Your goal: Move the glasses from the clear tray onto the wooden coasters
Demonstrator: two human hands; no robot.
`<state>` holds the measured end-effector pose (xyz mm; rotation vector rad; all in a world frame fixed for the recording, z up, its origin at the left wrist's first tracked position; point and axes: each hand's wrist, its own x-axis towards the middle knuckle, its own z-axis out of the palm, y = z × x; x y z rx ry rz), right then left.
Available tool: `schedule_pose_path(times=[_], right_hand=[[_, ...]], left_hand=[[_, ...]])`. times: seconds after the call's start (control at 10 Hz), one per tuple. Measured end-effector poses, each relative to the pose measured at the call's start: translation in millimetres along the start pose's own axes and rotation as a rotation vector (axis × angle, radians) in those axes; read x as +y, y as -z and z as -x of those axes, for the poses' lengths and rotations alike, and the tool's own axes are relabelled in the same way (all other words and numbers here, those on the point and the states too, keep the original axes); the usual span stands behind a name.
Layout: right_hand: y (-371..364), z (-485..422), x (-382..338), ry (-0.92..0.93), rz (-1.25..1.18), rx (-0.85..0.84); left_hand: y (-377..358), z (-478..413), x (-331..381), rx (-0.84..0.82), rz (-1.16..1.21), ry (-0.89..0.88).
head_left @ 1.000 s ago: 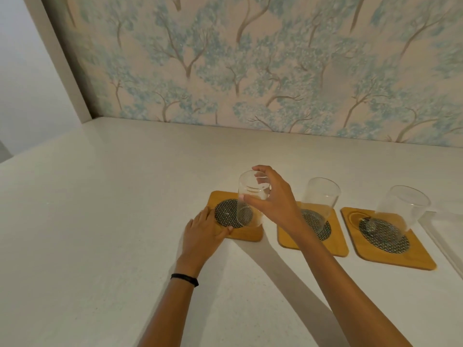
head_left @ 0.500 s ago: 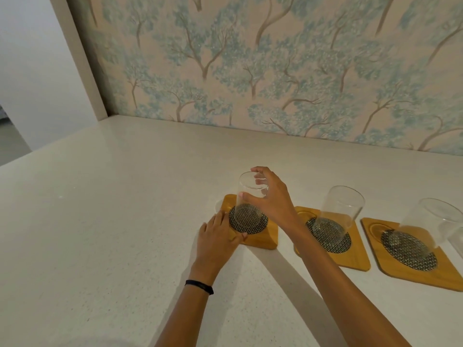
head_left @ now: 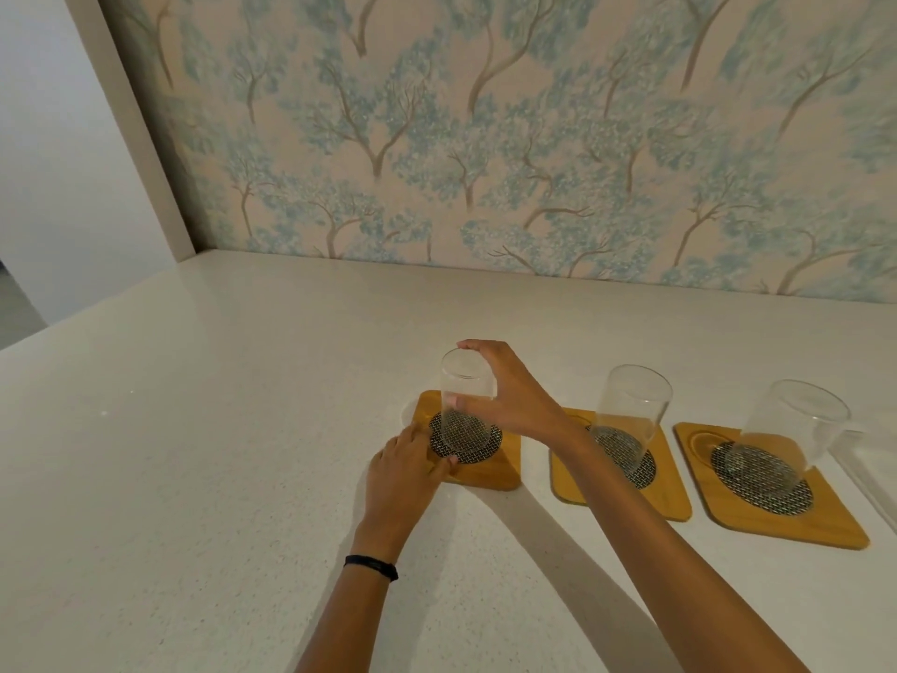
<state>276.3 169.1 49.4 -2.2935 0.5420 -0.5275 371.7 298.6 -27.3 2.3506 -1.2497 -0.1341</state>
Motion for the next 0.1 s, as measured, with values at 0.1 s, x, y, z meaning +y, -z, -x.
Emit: schedule_pose_path(times=[0.1], right_hand=[[16.3, 4.4, -1.3, 0.054, 0.026, -0.004]], left_hand=[[5.6, 2.2, -1.3, 0.095, 0.102, 0.045]])
